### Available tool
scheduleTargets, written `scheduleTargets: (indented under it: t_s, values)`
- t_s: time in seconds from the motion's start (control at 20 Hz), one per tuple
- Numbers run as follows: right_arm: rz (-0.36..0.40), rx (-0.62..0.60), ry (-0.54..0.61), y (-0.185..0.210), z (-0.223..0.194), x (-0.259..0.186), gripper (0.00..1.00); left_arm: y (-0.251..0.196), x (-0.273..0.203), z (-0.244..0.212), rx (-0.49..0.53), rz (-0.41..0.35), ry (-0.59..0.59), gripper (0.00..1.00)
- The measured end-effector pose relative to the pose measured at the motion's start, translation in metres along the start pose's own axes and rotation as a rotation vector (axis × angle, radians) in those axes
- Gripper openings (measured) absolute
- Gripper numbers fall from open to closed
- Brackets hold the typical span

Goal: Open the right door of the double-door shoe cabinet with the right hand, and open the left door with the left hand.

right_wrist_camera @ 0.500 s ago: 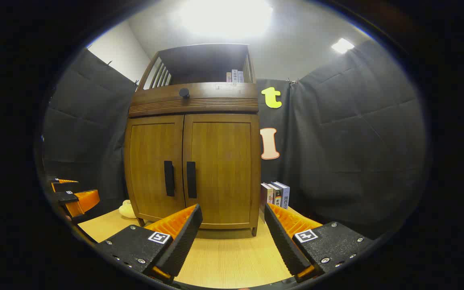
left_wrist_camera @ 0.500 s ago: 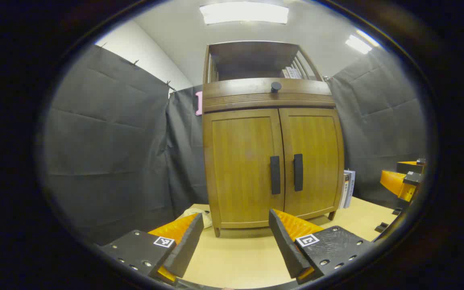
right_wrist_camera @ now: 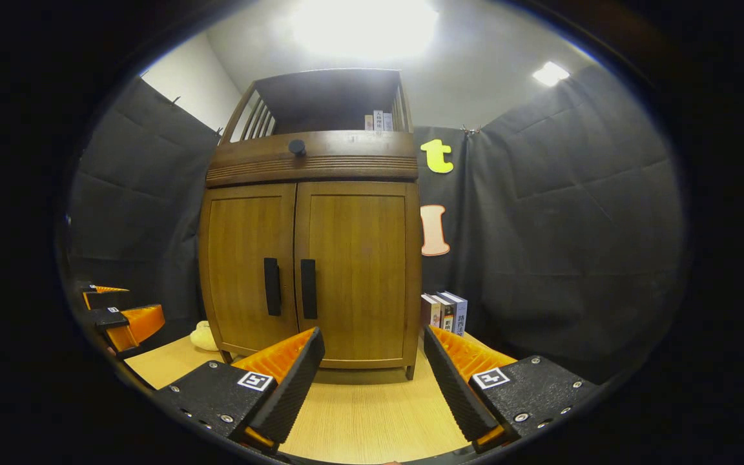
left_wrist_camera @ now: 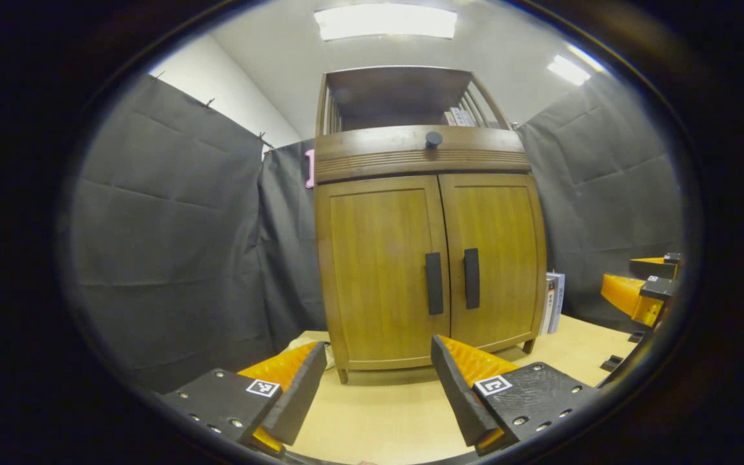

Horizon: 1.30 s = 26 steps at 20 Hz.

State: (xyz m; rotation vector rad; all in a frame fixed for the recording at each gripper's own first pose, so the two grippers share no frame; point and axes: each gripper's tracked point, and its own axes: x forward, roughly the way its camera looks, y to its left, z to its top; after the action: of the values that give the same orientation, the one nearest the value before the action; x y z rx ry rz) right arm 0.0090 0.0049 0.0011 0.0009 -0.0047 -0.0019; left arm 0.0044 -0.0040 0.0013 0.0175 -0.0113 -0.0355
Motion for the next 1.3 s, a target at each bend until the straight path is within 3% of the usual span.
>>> scheduleTargets:
  t_s: [0.15, 0.35, 0.7, 0.8, 0.9, 1.3]
  values:
    - [0.003, 0.004, -0.007, 0.002, 0.003, 0.003, 0.96, -0.001, 0.002, 0.001, -0.001, -0.012, -0.003, 0.87]
    - [0.003, 0.001, -0.001, 0.003, 0.002, 0.009, 0.96, -0.005, 0.012, 0.007, -0.001, -0.018, -0.006, 0.99]
    - [0.015, 0.026, -0.009, 0.010, 0.011, 0.026, 0.96, -0.006, 0.020, 0.013, -0.006, -0.016, -0.007, 0.99]
    - [0.027, 0.031, -0.019, 0.014, 0.019, 0.039, 0.96, -0.004, 0.021, 0.017, -0.006, -0.006, -0.013, 0.93]
    - [0.035, 0.030, -0.030, 0.017, 0.026, 0.054, 0.95, 0.001, 0.019, 0.022, -0.009, 0.009, -0.018, 0.99]
    - [0.123, 0.078, -0.023, 0.039, 0.026, 0.123, 0.96, 0.013, 0.023, 0.017, -0.008, 0.094, 0.003, 0.99]
